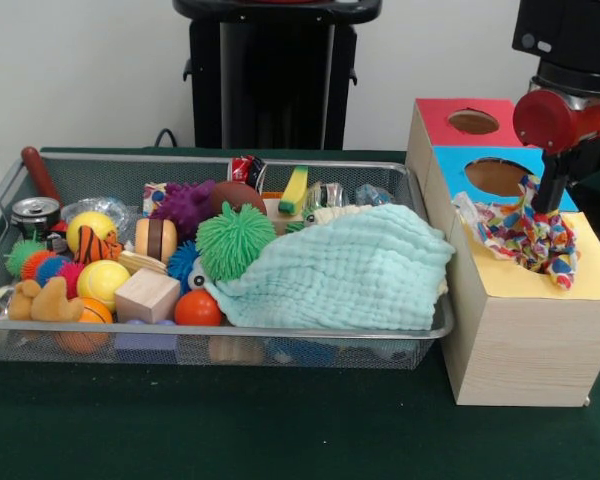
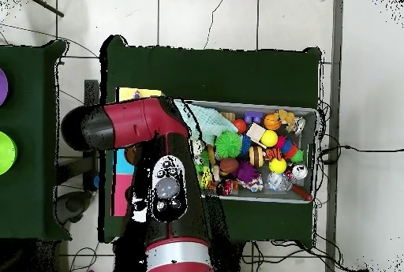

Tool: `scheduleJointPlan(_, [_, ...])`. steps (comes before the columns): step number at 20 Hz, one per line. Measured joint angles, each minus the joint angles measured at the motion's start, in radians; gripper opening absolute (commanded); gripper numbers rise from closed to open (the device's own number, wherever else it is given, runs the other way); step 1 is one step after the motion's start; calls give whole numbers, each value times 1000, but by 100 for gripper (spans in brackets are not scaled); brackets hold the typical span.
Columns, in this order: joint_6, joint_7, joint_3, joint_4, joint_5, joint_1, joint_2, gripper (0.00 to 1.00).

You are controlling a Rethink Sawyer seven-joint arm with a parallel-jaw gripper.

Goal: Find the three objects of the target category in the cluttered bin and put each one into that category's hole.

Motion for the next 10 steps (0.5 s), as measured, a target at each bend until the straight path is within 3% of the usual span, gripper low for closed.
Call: scheduleJointPlan(10, [-8,0,0,0,0,0,14,0])
